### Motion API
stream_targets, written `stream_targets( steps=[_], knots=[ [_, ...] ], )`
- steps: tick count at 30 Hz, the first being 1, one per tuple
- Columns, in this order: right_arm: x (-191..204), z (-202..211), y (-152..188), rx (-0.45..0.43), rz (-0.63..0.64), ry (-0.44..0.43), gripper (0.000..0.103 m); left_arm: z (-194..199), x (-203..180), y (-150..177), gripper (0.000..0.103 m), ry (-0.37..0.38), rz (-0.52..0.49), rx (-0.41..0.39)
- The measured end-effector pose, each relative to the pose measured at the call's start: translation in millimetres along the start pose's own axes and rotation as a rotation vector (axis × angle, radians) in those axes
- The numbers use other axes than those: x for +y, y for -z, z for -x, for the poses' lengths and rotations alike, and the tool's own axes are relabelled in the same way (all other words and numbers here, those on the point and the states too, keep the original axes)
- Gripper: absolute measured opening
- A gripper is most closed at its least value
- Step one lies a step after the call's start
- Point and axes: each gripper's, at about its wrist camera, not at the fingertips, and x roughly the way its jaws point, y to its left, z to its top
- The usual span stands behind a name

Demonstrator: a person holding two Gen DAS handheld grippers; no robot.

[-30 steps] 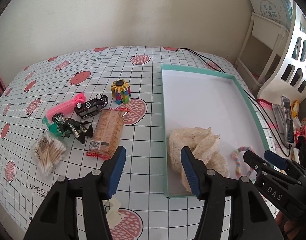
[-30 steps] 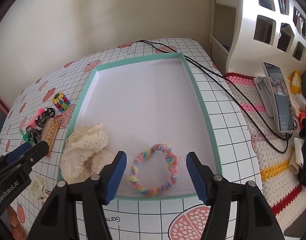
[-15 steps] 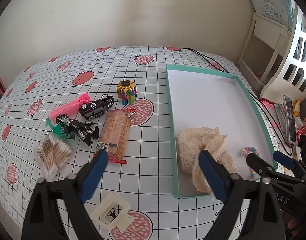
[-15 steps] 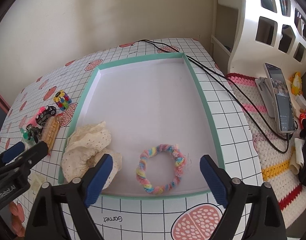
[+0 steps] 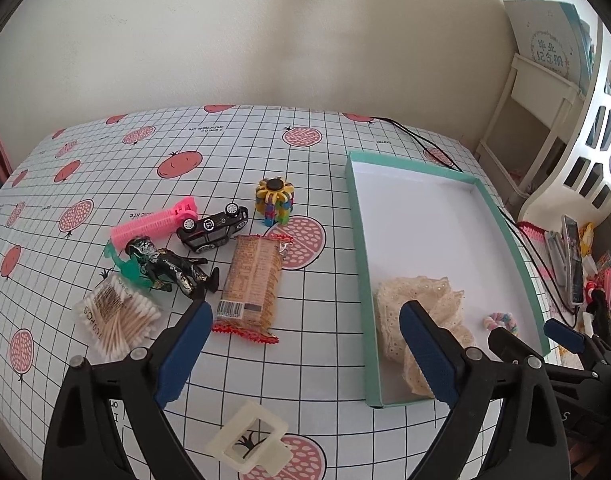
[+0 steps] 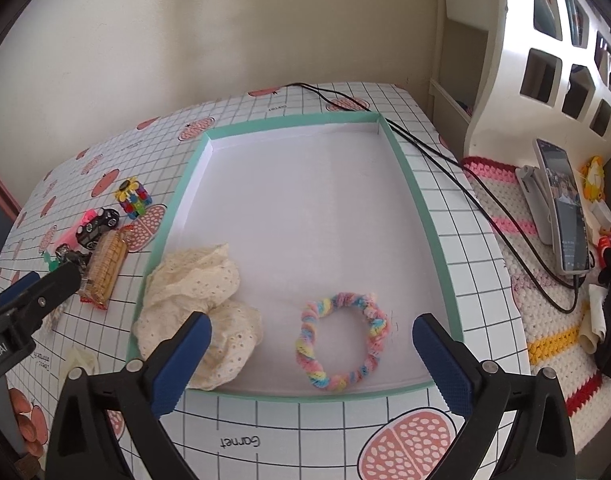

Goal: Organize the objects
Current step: 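Move both tools back over the remaining objects on the table, then grasp the white plastic holder with the right tool while the left tool grasps the cotton swab bag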

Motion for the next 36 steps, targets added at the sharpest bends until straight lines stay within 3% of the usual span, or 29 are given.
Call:
stream_targets(
  steps=[9, 17, 21, 29, 36],
  knots=[
    [39, 16, -4, -0.061, 0.068, -0.052, 0.102, 11, 37, -7, 0.095, 0.007, 0.058, -0.043],
    [90, 16, 5, -0.045, 0.175, -0.108, 0.102, -5, 93, -2, 0.095, -0.090, 0.235, 0.093],
    [115, 16, 10, -0.026, 0.219, -0.149, 0.102, -7, 122, 2, 0.095, -0.148, 0.310, 0.112],
    [164, 13, 23, 0.035, 0.299, -0.223, 0.102, -7, 157, 5, 0.095, -0.205, 0.355, 0.137],
    [199, 2, 40, 0.115, 0.399, -0.218, 0.102, -10, 177, 7, 0.095, -0.215, 0.361, 0.152]
  ],
)
